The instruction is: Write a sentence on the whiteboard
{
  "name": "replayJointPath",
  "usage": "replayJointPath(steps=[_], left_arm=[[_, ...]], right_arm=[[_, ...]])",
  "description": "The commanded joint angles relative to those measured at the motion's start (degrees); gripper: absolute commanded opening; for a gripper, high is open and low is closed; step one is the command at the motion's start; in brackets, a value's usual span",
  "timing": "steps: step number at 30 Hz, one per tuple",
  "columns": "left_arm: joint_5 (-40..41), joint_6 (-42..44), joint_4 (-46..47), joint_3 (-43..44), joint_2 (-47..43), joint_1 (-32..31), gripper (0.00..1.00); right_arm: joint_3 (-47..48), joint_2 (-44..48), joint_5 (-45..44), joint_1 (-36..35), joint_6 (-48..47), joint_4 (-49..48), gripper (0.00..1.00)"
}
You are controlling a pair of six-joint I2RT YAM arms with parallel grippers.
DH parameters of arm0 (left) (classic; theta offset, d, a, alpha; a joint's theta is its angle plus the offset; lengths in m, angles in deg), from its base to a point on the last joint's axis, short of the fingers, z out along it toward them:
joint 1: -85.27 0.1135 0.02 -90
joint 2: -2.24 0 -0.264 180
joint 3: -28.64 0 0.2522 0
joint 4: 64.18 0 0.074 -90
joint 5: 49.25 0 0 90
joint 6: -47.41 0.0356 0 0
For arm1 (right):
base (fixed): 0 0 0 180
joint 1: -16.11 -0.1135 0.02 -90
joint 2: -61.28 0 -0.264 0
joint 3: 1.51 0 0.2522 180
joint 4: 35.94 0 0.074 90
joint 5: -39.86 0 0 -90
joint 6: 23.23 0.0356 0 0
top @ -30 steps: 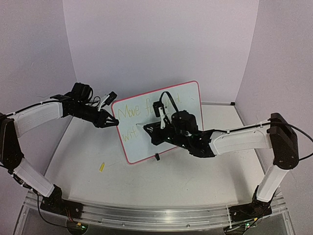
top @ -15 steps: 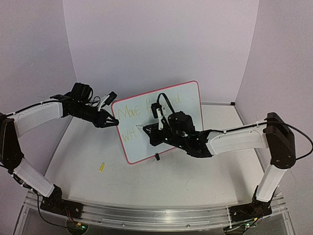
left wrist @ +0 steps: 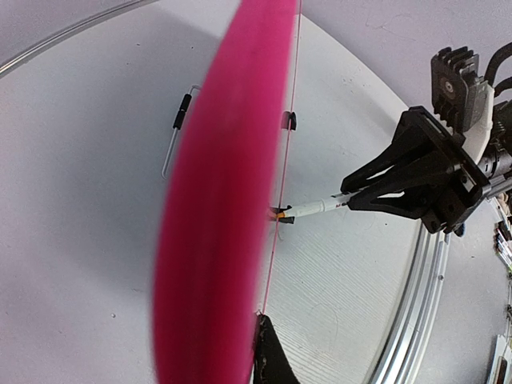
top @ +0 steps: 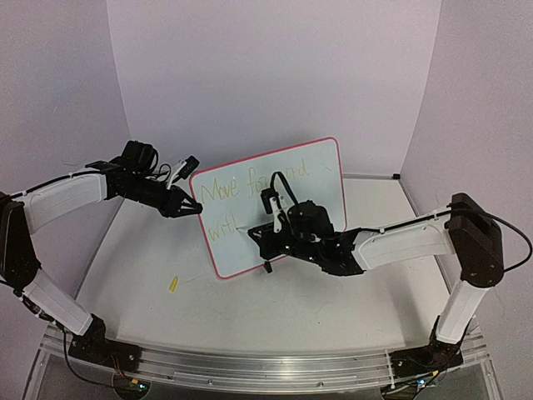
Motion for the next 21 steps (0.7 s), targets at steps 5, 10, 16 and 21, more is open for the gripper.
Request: replayJointPath(steps=[5, 10, 16, 21], left_arm=[[4.02, 2.38, -2.06, -0.3, 2.47, -1.66, 0.0], [4.04, 2.33, -2.09, -0.28, 2.52, -1.69, 0.0], [4.04, 2.38, -2.11, -0.25, 2.42, -1.7, 0.0], [4.04, 2.41, -2.1, -0.25, 2.2, -1.75, 0.0]], right_arm=[[-0.54, -0.03, -1.39, 0.26, 1.1, -0.76, 0.0], [-0.7, 0.95, -1.21, 0.23, 1.79, -4.93, 0.0], [-0.61, 1.58, -0.96, 0.21, 2.06, -9.0, 0.0], [0.18, 0.67, -1.13, 0.48, 1.82, -8.77, 0.0]])
